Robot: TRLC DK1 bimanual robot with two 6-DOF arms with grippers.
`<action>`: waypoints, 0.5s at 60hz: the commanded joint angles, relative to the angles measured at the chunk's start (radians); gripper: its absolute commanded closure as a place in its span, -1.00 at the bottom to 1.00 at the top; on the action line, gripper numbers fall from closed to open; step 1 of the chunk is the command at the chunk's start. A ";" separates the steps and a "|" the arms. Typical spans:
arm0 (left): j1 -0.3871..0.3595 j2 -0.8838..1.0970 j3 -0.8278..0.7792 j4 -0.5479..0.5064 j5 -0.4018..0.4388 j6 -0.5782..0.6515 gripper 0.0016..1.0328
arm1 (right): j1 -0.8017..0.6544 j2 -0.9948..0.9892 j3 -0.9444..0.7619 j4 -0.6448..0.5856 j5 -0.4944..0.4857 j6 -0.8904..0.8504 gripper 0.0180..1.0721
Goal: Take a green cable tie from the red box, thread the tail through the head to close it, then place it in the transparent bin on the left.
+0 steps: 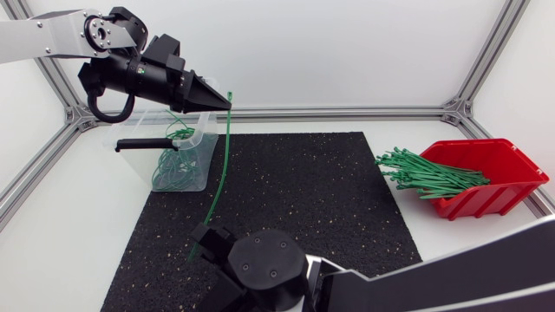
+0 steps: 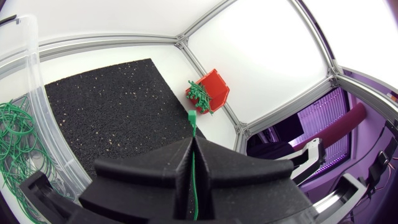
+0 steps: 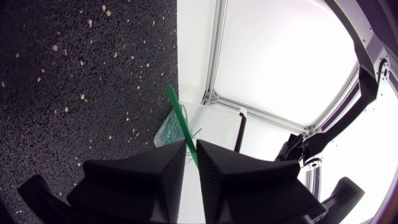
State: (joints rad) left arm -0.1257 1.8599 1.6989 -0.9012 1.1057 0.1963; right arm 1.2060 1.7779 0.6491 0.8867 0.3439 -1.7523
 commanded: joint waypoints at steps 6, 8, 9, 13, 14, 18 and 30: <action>0.008 0.025 0.005 -0.022 0.025 0.018 0.94 | 0.015 -0.040 0.015 0.005 0.007 -0.030 0.64; 0.006 0.027 0.007 -0.022 0.026 0.018 0.94 | 0.015 -0.041 0.018 0.005 0.007 -0.030 0.64; 0.006 0.027 0.008 -0.022 0.026 0.018 0.94 | 0.015 -0.041 0.020 0.005 0.007 -0.030 0.64; 0.003 0.027 0.010 -0.022 0.026 0.018 0.94 | 0.015 -0.046 0.023 0.003 0.007 -0.030 0.65; 0.001 0.027 0.010 -0.022 0.026 0.018 0.94 | 0.015 -0.046 0.024 0.003 0.007 -0.030 0.65; -0.003 0.025 0.007 -0.022 0.025 0.020 0.94 | 0.013 -0.046 0.029 0.001 0.007 -0.030 0.68; -0.008 0.024 0.004 -0.028 0.025 0.034 0.94 | 0.015 -0.041 0.055 -0.002 0.006 -0.027 0.70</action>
State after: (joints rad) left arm -0.1268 1.8618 1.6989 -0.9096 1.1210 0.2077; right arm 1.2160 1.7485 0.6773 0.8860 0.3439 -1.7588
